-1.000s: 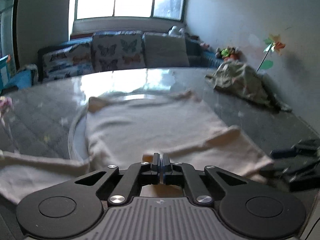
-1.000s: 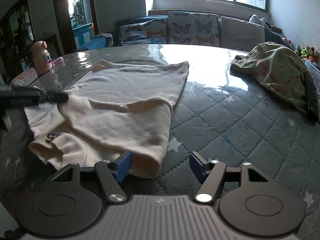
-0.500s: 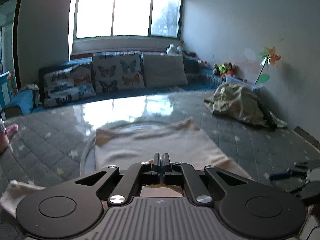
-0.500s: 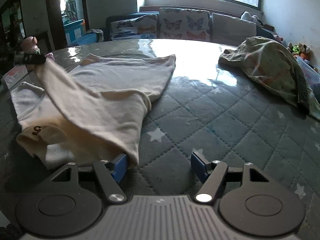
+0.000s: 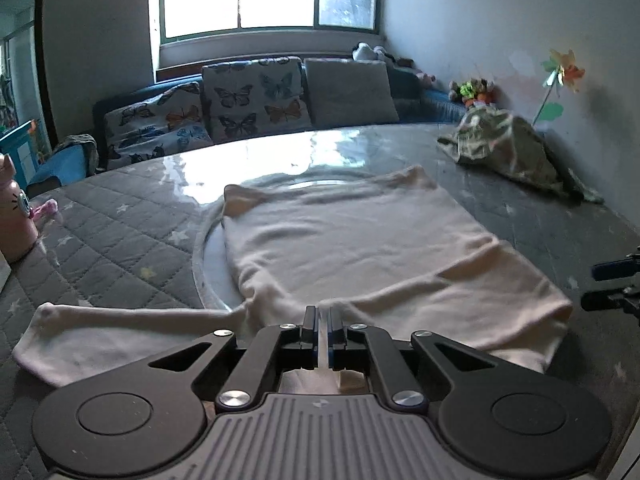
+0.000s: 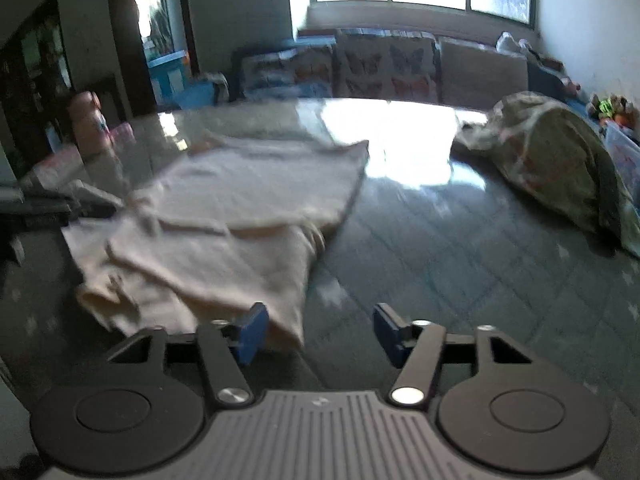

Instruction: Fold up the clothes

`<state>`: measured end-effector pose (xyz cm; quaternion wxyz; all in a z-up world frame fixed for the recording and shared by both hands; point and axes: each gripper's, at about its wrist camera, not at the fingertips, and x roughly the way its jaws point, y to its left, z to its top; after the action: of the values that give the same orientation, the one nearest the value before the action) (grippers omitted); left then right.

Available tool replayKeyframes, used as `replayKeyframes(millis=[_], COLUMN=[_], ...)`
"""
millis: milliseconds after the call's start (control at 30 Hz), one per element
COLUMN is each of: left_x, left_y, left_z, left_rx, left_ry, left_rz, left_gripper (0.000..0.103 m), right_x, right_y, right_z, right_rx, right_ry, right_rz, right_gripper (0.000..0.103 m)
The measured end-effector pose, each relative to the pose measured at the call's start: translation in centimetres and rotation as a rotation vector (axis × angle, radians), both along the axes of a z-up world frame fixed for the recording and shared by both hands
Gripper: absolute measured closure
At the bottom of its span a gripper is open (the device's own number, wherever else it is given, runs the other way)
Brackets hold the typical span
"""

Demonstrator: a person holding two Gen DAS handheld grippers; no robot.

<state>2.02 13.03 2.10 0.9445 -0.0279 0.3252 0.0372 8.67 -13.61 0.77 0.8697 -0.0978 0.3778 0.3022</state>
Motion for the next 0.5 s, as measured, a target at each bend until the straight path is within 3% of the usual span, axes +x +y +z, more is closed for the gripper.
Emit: replayKeyframes(millis=[133, 200, 300, 500], left_x=[0.6, 1.1, 1.6, 1.7], left_y=[-0.8, -1.3, -1.8, -1.4], left_z=[0.0, -0.5, -1.4, -2.8], left_rx=[-0.019, -0.020, -0.031, -0.048], left_ry=[-0.005, 0.012, 0.035, 0.071], left_rz=[-0.034, -0.047, -0.056, -0.045], left_gripper=[0.096, 0.086, 0.068, 0.065], right_x=[1.2, 1.8, 2.8, 4.4], right_y=[1.6, 2.4, 3.6, 5.2], right_z=[0.1, 0.2, 0.3, -0.8], right_rx=[0.038, 0.058, 0.087, 0.094], right_ry=[-0.006, -0.008, -0.013, -0.007], right_rz=[0.014, 0.020, 0.031, 0.026], right_gripper=[0.067, 0.076, 0.079, 0.088])
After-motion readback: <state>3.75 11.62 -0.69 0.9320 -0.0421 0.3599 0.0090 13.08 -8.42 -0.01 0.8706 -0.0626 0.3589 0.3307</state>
